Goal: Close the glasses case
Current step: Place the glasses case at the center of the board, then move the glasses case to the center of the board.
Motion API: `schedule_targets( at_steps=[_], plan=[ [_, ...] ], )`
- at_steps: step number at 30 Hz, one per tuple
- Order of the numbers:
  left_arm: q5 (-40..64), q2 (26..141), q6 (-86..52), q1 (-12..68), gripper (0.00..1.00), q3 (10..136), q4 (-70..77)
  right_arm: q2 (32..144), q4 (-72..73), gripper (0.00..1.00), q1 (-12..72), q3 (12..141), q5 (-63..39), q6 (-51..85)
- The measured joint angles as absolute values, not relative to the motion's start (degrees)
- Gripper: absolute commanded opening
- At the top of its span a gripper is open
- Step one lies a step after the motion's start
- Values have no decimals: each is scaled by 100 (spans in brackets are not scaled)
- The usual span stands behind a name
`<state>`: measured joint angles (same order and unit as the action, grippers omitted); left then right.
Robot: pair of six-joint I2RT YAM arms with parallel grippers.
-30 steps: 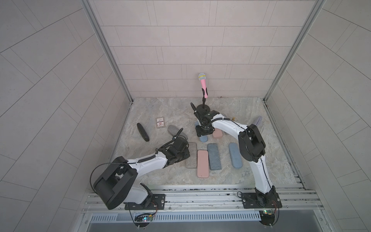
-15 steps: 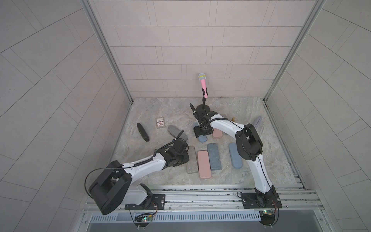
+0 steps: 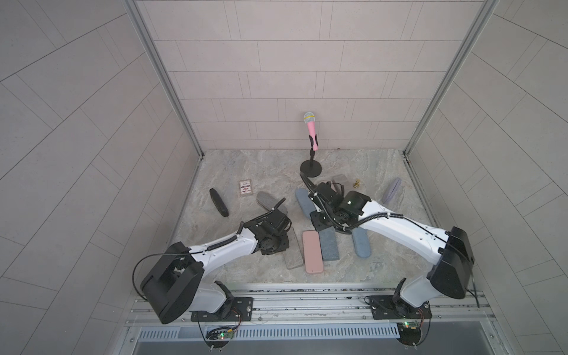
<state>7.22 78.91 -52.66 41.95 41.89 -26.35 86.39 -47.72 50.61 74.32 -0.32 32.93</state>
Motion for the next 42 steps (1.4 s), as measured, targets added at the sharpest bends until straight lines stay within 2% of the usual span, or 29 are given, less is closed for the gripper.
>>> schedule_targets(
  at_steps=[5, 13, 25, 42],
  plan=[
    [663, 7929, -5131, 4150, 20, 4484, -2943, 8366, -4829, 8, 6121, 6311, 32, 4058],
    [484, 7644, -4995, 3857, 22, 4716, -3378, 8281, -4888, 8, 6882, 5695, 30, 4919],
    [327, 6600, -4991, 2738, 23, 4276, -3822, 8525, -4233, 9, 7164, 5450, -294, 5297],
    [711, 6947, -4989, 2663, 23, 3975, -3701, 9354, -3872, 11, 6969, 5452, -508, 5129]
  ],
)
